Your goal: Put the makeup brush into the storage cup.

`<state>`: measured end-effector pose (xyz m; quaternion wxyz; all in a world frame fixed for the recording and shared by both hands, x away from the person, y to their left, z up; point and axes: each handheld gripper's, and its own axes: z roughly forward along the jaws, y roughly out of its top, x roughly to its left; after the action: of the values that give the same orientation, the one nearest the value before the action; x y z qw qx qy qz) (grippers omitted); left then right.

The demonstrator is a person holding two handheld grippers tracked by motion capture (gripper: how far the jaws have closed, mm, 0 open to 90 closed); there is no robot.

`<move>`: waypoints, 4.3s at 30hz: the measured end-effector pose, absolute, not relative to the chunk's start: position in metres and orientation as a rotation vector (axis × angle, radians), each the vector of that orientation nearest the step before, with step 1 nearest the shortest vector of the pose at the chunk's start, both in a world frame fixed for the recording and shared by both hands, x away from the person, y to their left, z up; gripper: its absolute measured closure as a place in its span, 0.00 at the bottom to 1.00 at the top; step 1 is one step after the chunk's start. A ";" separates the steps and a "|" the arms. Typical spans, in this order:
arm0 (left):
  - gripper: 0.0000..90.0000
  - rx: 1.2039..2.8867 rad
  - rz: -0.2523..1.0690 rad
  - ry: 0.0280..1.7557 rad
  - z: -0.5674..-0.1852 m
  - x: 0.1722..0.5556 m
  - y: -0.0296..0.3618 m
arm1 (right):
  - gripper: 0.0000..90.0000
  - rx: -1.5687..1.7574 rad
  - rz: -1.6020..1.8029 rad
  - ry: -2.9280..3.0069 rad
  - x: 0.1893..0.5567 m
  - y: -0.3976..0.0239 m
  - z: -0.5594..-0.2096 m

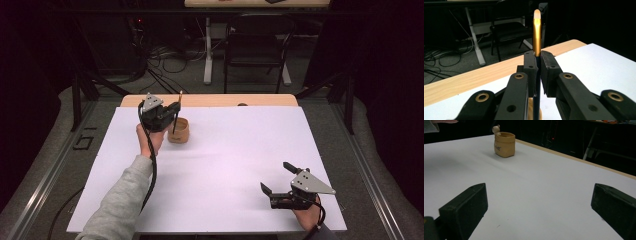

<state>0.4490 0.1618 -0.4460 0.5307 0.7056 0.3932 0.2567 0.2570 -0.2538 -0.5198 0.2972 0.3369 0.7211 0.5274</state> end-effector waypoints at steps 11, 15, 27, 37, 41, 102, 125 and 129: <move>0.93 1.674 0.632 0.927 -0.440 0.456 0.159 | 0.00 0.894 1.399 1.918 0.257 -0.254 -0.520; 0.93 1.665 0.635 0.919 -0.440 0.459 0.158 | 0.00 0.894 1.402 1.917 0.257 -0.254 -0.520; 0.93 1.635 0.671 0.908 -0.449 0.467 0.155 | 0.00 0.890 1.405 1.919 0.257 -0.254 -0.520; 0.93 1.633 0.689 0.907 -0.456 0.471 0.149 | 0.00 0.891 1.402 1.916 0.257 -0.254 -0.520; 0.93 1.632 0.697 0.915 -0.459 0.474 0.148 | 0.00 0.891 1.408 1.913 0.257 -0.254 -0.520; 0.15 1.837 0.633 0.997 -0.476 0.479 0.166 | 0.00 0.899 1.406 1.925 0.258 -0.253 -0.521; 0.03 1.906 0.638 0.931 -0.461 0.443 0.184 | 0.00 0.902 1.399 1.941 0.257 -0.253 -0.521; 0.01 1.921 0.632 0.924 -0.460 0.436 0.188 | 0.00 0.904 1.401 1.937 0.258 -0.253 -0.521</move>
<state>0.4358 0.1879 -0.4598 0.4429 0.7746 0.3727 0.2547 0.2576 -0.2528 -0.5209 0.2887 0.3385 0.7257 0.5249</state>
